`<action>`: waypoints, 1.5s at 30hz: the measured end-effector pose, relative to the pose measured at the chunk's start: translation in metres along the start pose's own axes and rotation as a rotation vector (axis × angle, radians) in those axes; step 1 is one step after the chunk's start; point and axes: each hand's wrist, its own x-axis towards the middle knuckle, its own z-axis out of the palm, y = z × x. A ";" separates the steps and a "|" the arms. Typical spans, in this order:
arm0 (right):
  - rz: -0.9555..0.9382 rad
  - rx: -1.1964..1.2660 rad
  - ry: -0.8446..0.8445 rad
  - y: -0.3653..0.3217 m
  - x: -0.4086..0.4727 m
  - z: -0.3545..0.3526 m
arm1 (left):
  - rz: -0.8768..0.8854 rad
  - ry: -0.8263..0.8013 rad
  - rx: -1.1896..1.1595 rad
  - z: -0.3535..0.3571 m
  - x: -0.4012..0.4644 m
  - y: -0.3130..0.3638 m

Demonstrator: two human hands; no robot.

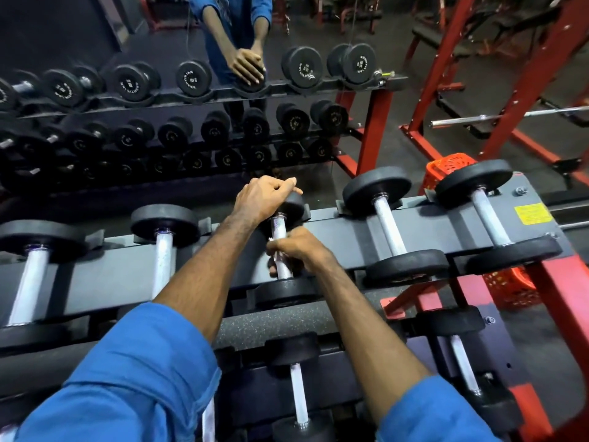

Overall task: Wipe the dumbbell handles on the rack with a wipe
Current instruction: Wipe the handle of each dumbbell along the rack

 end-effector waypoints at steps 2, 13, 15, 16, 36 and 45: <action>0.026 0.060 -0.024 0.001 0.000 -0.003 | -0.003 0.004 0.003 0.000 -0.001 0.001; 0.080 0.074 -0.118 0.004 -0.004 -0.010 | -0.016 -0.006 -0.005 0.000 -0.001 0.001; 0.042 0.142 -0.037 -0.006 0.007 -0.005 | -0.005 -0.001 -0.017 -0.001 -0.001 0.002; 0.030 0.174 -0.006 -0.011 0.012 -0.002 | -0.005 0.002 -0.023 -0.001 -0.002 0.002; -0.045 0.168 0.006 0.003 -0.014 -0.026 | -0.012 0.009 -0.007 0.001 0.001 -0.001; -0.415 -0.219 0.398 0.015 -0.008 -0.019 | -0.017 0.014 -0.009 0.001 0.001 -0.001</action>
